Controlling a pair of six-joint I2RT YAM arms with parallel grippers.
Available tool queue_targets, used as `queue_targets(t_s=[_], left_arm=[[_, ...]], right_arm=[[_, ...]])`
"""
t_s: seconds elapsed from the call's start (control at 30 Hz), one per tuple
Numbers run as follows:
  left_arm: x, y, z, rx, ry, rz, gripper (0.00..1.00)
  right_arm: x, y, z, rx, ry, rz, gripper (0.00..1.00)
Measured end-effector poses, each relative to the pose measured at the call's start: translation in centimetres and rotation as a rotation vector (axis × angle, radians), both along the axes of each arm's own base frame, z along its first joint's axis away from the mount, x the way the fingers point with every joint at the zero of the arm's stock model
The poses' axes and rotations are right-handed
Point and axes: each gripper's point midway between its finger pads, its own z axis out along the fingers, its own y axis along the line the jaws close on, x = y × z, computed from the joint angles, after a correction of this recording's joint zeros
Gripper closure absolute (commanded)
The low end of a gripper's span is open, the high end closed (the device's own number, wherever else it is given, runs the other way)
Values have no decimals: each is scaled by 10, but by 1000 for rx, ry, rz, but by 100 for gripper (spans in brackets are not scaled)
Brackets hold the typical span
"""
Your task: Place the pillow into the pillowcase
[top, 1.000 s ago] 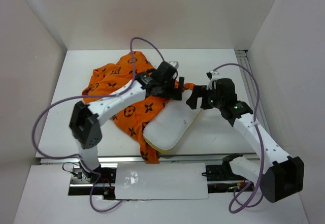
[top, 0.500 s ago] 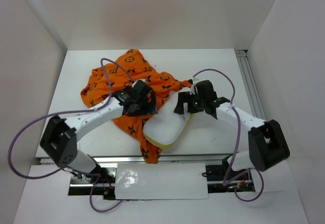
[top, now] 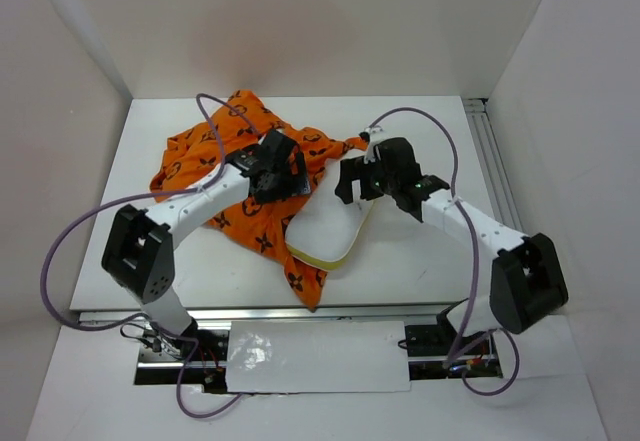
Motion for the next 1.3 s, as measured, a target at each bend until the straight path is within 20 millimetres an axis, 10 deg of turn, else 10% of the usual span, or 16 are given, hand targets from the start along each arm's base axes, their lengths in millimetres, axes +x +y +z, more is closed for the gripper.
queue_targets(t_s=[0.17,0.37,0.67,0.97,1.03,1.17,1.3], left_arm=[[-51,14,20,-13,-48,0,0],[-133,49,-1,-57,-25,9,0],[-151,21,-50,-78,66,-85,4],[-145,5,-81,-74,133,-83,75],[-147,7,-85,-71,144,-72,93],[-153,15,-83,-75,136,-53,100],[-156,16,-64,-107,83,-63,100]], right_arm=[[-49,29,29,-12,-97,155,0],[-100,54,7,-111,-77,307,0],[-118,66,-40,-258,-7,343,0],[-120,69,-63,-337,10,340,1],[-119,70,-69,-348,14,344,11],[-112,69,-72,-365,1,304,100],[-105,74,-66,-323,-13,251,100]])
